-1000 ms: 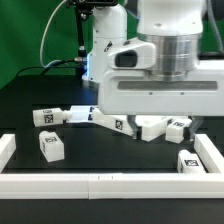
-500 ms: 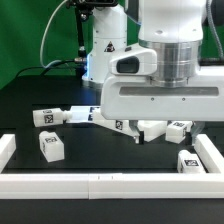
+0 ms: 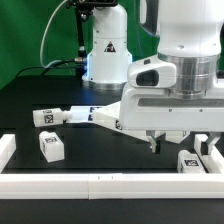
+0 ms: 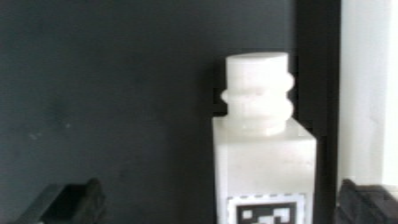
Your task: Assemble one leg
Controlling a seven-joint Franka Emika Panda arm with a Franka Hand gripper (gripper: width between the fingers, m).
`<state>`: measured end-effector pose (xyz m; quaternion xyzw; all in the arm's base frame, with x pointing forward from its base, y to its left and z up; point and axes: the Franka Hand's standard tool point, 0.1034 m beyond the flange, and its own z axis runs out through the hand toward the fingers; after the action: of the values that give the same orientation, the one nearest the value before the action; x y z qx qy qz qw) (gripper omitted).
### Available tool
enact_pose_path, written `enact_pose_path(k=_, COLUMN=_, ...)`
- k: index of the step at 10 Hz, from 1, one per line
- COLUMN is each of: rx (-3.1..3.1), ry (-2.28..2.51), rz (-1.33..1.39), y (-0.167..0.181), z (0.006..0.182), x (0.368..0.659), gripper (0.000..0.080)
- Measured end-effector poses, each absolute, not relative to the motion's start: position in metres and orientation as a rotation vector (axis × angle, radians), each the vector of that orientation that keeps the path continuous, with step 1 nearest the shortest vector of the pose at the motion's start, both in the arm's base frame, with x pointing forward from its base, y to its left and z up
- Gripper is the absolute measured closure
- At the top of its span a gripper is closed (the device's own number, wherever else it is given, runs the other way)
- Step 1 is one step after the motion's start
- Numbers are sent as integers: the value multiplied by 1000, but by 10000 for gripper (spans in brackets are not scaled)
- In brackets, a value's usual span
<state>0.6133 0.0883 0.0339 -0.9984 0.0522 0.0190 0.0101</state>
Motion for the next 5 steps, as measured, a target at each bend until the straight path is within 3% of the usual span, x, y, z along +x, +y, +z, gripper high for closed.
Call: enact_pose_path(k=5, rx=-3119, ry=164, rz=36, y=90, z=23, x=614, gripper=150)
